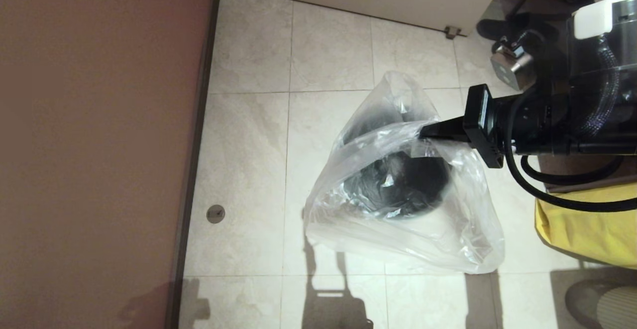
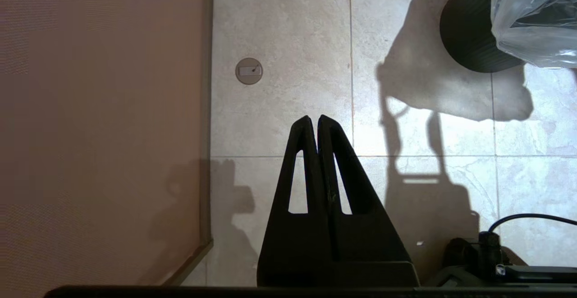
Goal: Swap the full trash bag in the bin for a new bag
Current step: Put the new garbage bag on the trash can
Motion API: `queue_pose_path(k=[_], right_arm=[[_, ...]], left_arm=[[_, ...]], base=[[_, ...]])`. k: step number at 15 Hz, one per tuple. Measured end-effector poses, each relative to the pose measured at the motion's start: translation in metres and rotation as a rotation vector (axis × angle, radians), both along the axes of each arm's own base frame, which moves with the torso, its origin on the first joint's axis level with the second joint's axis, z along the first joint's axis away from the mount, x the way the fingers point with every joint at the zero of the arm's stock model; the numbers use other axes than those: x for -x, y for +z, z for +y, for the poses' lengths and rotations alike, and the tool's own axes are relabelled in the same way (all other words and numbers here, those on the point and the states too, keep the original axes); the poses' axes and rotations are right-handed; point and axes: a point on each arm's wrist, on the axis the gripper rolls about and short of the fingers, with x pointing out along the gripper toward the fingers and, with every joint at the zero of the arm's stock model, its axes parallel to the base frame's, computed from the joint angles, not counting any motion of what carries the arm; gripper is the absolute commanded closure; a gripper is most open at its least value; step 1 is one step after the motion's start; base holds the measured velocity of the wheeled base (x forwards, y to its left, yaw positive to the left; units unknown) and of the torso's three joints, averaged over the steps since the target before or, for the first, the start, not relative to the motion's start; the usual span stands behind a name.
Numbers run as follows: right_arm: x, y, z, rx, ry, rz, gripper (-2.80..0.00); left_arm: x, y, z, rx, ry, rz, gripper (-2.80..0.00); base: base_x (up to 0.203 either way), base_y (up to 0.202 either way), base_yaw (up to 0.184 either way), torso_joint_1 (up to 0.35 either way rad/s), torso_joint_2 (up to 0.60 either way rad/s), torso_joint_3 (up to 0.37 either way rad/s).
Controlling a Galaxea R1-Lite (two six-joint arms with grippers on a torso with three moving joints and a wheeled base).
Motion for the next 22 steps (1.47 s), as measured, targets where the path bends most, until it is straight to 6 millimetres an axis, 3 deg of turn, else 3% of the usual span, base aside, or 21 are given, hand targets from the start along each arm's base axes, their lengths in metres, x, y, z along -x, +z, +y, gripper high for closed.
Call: queue_pose_path(k=[2,5,8,11,14,18,22], right_arm=[[0.002,0.000,0.000,0.002,0.002,0.003,0.00],[0.004,0.000,-0.001,0.005,0.002,0.009,0.00],[0.006,0.002,-0.002,0.002,0.003,0.002,0.00],[0.006,0.003,-0.002,0.002,0.005,-0.002,0.00],[0.005,0.002,0.001,0.004,0.015,0.003,0.00],[0.008,0.002,0.007,0.005,0.035,0.004,0.00],[0.007,0.001,0.008,0.005,0.036,0.004,0.00]], left_arm=[[0.004,0.014,0.000,-0.018,0.004,-0.045,0.00],[0.013,0.064,0.000,-0.020,0.000,-0.135,0.00],[-0.003,0.114,0.000,-0.007,-0.015,-0.111,0.00],[-0.053,0.153,-0.002,0.029,-0.084,-0.025,0.00],[-0.123,0.169,-0.010,0.117,-0.178,0.097,0.00],[-0.208,0.160,-0.043,0.194,-0.317,0.255,0.00],[-0.261,0.148,-0.088,0.188,-0.435,0.335,0.00]], base=[[0.000,0.000,0.000,0.000,0.00,0.000],[0.000,0.000,0.000,0.000,0.00,0.000],[0.000,0.000,0.000,0.000,0.00,0.000],[0.000,0.000,0.000,0.000,0.00,0.000],[0.000,0.000,0.000,0.000,0.00,0.000],[0.000,0.000,0.000,0.000,0.00,0.000],[0.000,0.000,0.000,0.000,0.00,0.000]])
